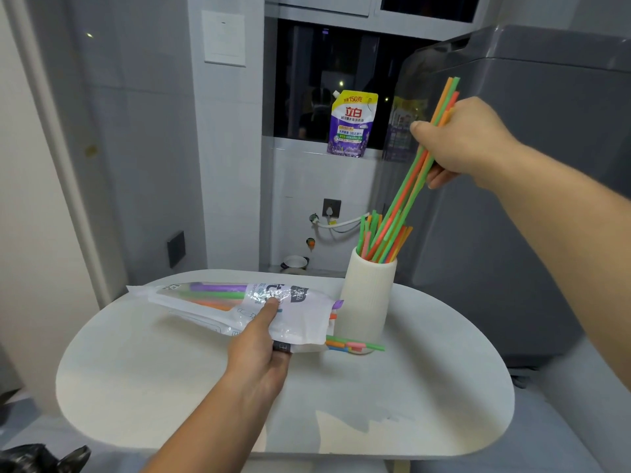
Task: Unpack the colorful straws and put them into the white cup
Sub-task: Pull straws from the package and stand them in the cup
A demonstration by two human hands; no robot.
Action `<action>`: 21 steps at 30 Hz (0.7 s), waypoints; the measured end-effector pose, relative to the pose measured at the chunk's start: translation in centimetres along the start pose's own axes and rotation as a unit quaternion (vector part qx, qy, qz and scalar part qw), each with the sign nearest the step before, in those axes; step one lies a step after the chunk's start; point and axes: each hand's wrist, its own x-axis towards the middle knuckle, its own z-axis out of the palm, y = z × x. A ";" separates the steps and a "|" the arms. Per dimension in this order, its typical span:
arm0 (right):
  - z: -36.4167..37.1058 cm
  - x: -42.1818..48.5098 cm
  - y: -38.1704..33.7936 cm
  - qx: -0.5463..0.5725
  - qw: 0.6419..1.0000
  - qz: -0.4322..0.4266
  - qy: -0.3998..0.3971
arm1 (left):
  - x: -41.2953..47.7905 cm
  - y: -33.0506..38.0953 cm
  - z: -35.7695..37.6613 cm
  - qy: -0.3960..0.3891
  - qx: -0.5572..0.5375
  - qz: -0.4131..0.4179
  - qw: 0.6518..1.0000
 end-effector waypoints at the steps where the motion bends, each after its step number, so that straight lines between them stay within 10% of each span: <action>1: 0.1 0.0 0.0 -0.001 1.000 0.002 -0.006 | 0.0 0.0 0.0 0.000 0.000 0.001 1.000; 21: 6.0 -1.1 2.8 -0.038 0.992 0.022 -0.115 | -0.3 0.1 0.1 -0.006 0.002 0.003 1.000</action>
